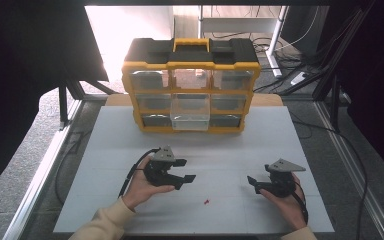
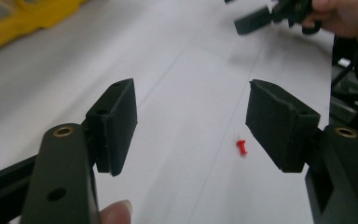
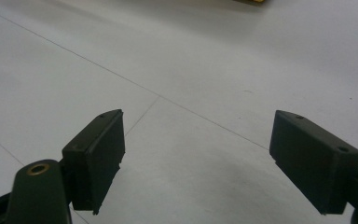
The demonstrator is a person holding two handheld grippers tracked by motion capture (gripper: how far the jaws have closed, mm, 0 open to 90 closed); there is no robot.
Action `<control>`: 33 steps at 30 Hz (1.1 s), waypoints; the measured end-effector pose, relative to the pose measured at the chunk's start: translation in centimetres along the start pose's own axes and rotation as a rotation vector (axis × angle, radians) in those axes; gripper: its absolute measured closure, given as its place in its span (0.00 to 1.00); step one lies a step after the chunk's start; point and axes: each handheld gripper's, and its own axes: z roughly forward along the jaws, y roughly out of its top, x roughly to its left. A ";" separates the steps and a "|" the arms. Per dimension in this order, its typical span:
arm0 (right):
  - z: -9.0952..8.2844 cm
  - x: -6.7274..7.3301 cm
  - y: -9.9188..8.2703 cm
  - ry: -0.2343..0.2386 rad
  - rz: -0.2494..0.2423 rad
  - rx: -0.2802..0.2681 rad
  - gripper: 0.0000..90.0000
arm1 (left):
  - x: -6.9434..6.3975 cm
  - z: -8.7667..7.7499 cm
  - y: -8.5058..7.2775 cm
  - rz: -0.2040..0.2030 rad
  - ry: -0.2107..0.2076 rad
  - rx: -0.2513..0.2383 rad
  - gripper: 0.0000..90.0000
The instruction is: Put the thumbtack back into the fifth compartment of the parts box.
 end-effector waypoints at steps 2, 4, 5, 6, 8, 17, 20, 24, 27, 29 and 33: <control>0.0 0.0 0.0 0.000 0.002 0.000 0.21 | -0.4 0.8 -0.1 -0.001 -0.015 0.020 0.37; 0.0 0.0 0.0 -0.001 0.002 0.000 0.21 | -0.8 1.5 -0.2 0.012 -0.027 0.050 0.37; 0.0 0.0 0.0 -0.002 0.002 0.000 0.21 | -1.0 1.9 -0.2 0.015 -0.035 0.058 0.36; 0.0 0.0 0.0 -0.001 0.002 0.000 0.21 | -1.2 2.2 -0.3 0.022 -0.039 0.072 0.36; 0.0 0.0 0.0 0.000 0.000 0.001 0.21 | -1.5 2.7 -0.4 0.026 -0.049 0.088 0.36; 0.0 0.0 0.0 -0.004 -0.003 0.004 0.21 | -2.5 4.2 -0.6 0.036 -0.079 0.134 0.34; 0.0 0.0 0.0 -0.005 -0.002 0.003 0.21 | -2.7 4.6 -0.7 0.041 -0.075 0.151 0.34; 0.0 0.0 0.0 -0.001 -0.004 0.002 0.21 | -3.3 5.3 -0.9 0.067 -0.054 0.185 0.34; 0.0 0.0 0.0 -0.002 0.000 0.001 0.21 | -3.7 5.8 -0.9 0.070 -0.059 0.206 0.33; 0.0 0.0 0.0 0.000 -0.002 0.000 0.21 | -3.7 6.0 -0.9 0.070 -0.062 0.213 0.33; 0.0 0.0 0.0 0.001 -0.002 0.000 0.21 | -3.8 6.8 -1.0 0.067 -0.063 0.233 0.34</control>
